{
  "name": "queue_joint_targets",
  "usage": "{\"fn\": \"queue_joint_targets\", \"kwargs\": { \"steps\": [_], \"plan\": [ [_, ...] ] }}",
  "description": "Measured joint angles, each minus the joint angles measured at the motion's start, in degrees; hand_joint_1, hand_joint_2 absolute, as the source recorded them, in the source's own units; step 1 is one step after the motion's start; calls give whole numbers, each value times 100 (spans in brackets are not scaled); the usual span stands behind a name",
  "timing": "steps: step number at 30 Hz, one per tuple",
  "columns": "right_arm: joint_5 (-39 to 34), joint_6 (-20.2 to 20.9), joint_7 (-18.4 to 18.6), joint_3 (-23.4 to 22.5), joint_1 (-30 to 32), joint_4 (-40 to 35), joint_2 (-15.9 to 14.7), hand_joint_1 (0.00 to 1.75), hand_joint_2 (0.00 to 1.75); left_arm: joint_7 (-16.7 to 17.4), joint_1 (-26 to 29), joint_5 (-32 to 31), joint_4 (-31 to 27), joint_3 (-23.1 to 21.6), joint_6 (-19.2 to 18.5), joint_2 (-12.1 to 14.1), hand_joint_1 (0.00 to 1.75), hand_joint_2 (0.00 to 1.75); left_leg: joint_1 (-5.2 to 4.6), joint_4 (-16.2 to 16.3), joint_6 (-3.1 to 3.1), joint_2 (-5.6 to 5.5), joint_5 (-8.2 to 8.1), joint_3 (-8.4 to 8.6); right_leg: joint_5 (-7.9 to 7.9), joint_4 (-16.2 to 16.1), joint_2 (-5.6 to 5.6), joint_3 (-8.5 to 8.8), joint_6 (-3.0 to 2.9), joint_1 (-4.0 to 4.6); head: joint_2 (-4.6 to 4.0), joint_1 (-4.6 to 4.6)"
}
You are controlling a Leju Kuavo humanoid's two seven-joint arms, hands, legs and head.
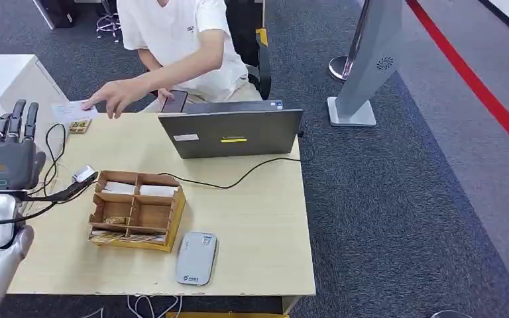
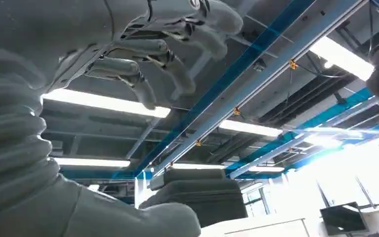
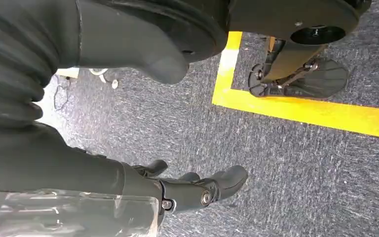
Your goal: Pass the card to the sensor for recognition and then transmit it.
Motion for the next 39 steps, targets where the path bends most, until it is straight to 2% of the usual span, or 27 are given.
{"fn": "queue_joint_targets", "kwargs": {
  "steps": [11,14,18,20,22,25,30,33,38,39],
  "plan": [
    [-13,-9,-11,0,0,0,-2,0,175,-207,176,-2,-244,-4,2,-135,0,175,0,0,0,-1,0,0,0,-1,-1,-2,0,0,0,-2],
    [-85,-33,-11,0,2,0,-2,0,175,-557,397,7,-609,-4,7,-356,0,175,-4,0,1,-3,0,0,0,-1,-4,0,0,0,0,0],
    [-109,-42,-15,0,10,0,-2,0,175,-616,635,2,-921,-4,9,-608,0,175,-4,0,4,3,-3,-2,1,-3,4,-2,1,-1,0,-2],
    [-149,-68,0,-9,18,2,-4,0,175,-807,779,24,-1183,-4,9,-750,0,175,-6,1,4,0,-3,-2,0,-4,0,-2,1,-1,0,2],
    [-234,-116,48,-31,23,4,-4,0,175,-979,1125,17,-1680,-22,-68,-897,0,175,-9,1,7,2,-6,-1,-3,-5,2,-2,6,-3,0,-4],
    [-315,-179,59,-103,55,7,-2,0,175,-990,1797,-2,-2711,-293,-335,-1121,0,175,-8,1,11,3,-17,-4,-6,-6,4,-3,7,-3,0,4],
    [-332,-238,57,-118,98,9,-2,0,175,-927,2489,-4,-3765,-817,-363,-1156,0,175,-9,1,12,4,-26,-3,-13,-8,6,-4,14,-3,0,0],
    [-350,-264,48,-135,98,11,-2,0,175,-870,2738,-4,-4095,-1073,-393,-1141,0,175,-8,0,12,3,-26,-3,-15,-8,6,-4,17,-3,0,0],
    [-365,-269,48,-177,101,13,-2,0,175,-820,2872,0,-4341,-1211,-422,-1099,0,175,-7,0,9,3,-24,-1,-14,-6,5,-2,17,-2,0,-2],
    [-367,-273,48,-192,101,15,-2,0,175,-781,2882,11,-4360,-1222,-521,-1093,0,175,-6,0,9,3,-24,0,-14,-6,4,-1,17,-2,0,0]
  ]
}}
